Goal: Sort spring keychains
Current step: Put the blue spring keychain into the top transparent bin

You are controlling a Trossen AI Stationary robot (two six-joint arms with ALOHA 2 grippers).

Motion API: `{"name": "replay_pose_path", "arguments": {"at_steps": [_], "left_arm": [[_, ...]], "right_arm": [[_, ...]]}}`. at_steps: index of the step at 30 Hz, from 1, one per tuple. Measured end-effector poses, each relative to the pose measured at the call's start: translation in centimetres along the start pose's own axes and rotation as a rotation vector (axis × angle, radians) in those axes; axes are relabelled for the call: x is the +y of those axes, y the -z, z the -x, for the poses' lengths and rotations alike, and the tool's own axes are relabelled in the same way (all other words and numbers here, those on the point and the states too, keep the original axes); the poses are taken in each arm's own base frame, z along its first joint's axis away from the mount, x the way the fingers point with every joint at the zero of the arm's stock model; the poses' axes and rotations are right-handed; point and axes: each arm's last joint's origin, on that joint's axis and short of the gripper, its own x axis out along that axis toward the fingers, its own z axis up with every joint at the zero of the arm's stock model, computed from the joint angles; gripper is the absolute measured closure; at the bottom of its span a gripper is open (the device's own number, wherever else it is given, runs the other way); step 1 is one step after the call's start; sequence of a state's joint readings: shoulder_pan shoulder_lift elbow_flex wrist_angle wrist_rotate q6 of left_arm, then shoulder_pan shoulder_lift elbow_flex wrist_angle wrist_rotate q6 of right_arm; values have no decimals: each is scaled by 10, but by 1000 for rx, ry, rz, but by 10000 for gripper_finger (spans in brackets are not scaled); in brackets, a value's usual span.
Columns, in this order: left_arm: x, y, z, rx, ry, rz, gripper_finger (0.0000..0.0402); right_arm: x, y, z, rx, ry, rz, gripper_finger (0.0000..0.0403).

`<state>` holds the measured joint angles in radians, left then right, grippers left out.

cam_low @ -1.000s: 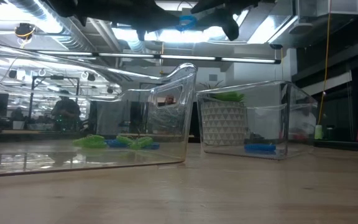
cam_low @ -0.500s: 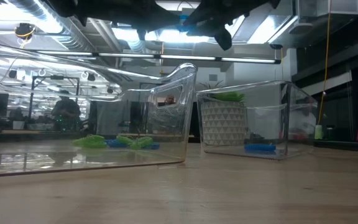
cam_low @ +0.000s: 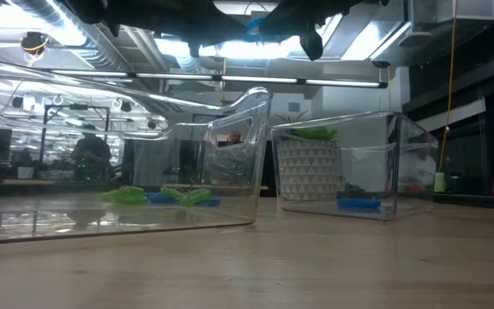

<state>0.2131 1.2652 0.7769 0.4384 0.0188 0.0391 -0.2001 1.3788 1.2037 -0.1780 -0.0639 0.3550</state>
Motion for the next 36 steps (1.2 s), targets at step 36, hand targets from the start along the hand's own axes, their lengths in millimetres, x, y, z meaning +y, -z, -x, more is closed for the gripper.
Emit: {"name": "replay_pose_path", "arguments": {"at_steps": [36], "left_arm": [[8,23,3,225,-89,243,214]], "right_arm": [[12,39,40,515,-158,-42,374]]}}
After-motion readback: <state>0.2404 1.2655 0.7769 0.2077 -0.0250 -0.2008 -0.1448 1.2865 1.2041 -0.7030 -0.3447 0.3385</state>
